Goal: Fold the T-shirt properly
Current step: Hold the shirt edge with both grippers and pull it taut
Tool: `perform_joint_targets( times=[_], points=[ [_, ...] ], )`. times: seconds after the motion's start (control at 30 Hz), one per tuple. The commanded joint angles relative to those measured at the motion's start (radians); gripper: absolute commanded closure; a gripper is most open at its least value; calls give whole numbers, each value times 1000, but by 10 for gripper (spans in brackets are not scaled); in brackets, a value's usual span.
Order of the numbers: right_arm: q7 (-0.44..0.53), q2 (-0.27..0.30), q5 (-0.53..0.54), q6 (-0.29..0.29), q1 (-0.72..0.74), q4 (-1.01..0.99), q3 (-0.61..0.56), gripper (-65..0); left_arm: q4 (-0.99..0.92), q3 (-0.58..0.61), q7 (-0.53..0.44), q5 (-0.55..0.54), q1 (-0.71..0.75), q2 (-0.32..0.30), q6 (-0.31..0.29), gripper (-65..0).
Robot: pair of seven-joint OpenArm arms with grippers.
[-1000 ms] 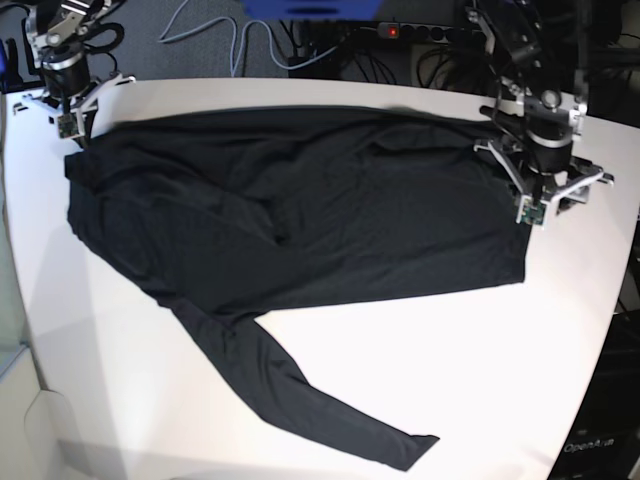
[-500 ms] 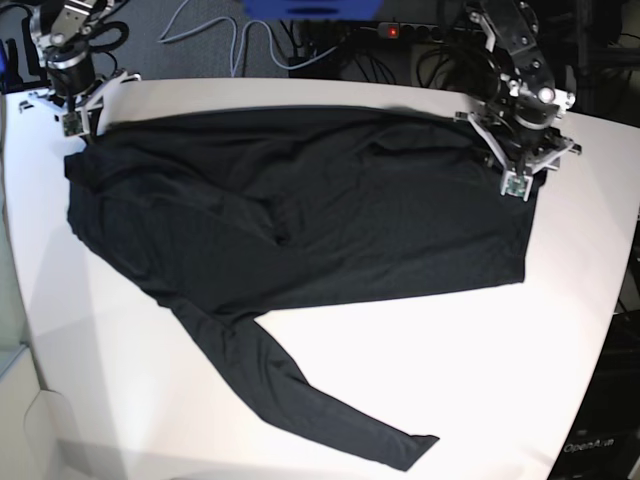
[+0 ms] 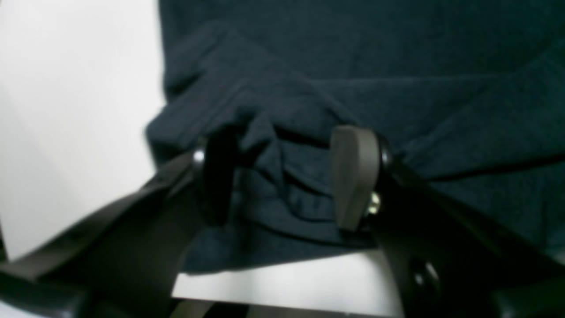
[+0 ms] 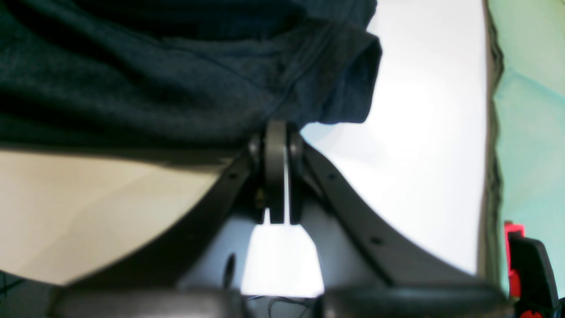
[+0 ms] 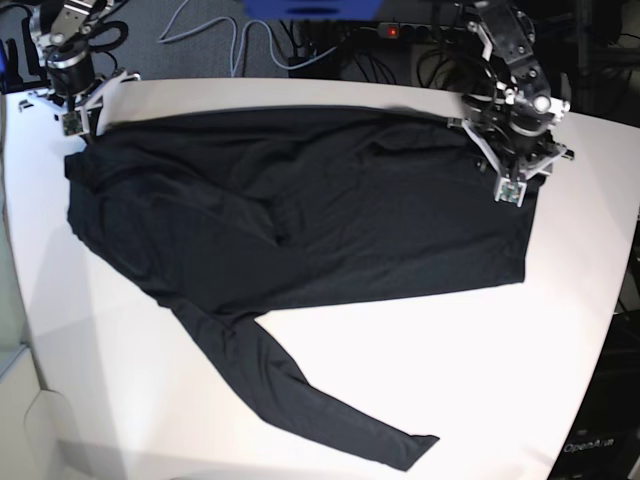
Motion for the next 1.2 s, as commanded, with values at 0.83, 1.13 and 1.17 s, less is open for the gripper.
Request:
perform_joint_targets(
  times=[0.83, 1.13, 1.17],
  points=[
    [24, 10, 18, -1, -3, 13, 6, -7, 1, -120, -6, -94, -52, -1, 5, -14],
    [24, 10, 18, -1, -3, 13, 3, -7, -10, -190, -5, -192, -70, -1, 5, -14],
    [24, 10, 18, -1, -3, 13, 3, -7, -10, -190, -5, -203, -70, -1, 5, -14]
  ],
)
